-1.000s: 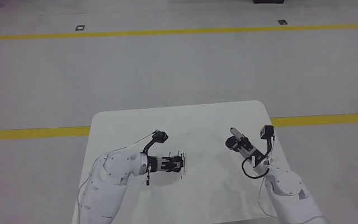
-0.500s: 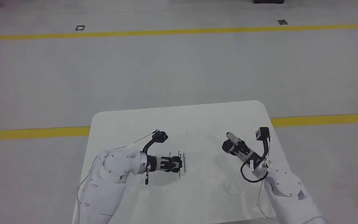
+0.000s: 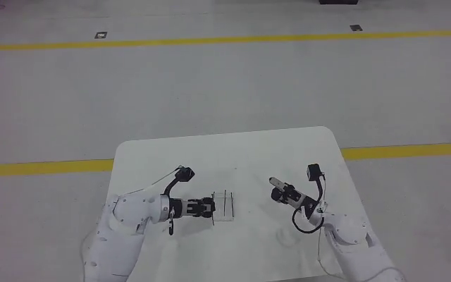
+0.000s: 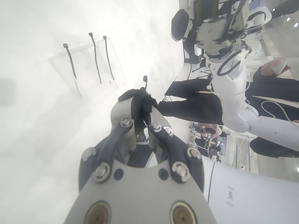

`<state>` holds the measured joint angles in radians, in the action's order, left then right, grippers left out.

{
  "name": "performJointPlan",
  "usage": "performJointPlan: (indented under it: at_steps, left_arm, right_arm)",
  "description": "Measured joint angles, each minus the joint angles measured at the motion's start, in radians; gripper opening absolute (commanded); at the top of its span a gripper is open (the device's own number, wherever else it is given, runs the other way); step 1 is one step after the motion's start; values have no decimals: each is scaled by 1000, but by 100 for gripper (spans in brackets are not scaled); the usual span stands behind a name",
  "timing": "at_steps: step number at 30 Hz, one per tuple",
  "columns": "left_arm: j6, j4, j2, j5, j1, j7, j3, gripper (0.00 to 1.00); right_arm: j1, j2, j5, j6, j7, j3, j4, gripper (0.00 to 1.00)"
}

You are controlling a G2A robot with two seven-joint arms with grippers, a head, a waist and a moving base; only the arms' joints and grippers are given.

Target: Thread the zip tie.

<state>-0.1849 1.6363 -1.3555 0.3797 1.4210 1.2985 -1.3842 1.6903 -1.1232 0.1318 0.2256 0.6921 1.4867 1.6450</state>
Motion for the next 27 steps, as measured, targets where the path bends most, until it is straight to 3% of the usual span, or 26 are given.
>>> performJointPlan:
  at_steps: [10, 15, 18, 20, 25, 27]
  left_arm:
    - [9, -9, 2, 1, 1, -22, 5, 0]
    - [19, 7, 18, -122, -6, 6, -40, 0]
    - [-10, 40, 29, -201, -2, 29, -72, 0]
    - [-52, 58, 37, -251, 3, 48, -88, 0]
    - [-129, 74, 54, -337, 17, 72, -107, 0]
    - [-135, 77, 55, -351, 17, 78, -107, 0]
  right_arm:
    - [0, 0, 1, 0, 0, 0, 1, 100]
    - [0, 0, 1, 0, 0, 0, 1, 100]
    - [0, 0, 1, 0, 0, 0, 1, 100]
    - [0, 0, 1, 0, 0, 0, 1, 100]
    - [0, 0, 1, 0, 0, 0, 1, 100]
    - [0, 0, 1, 0, 0, 0, 1, 100]
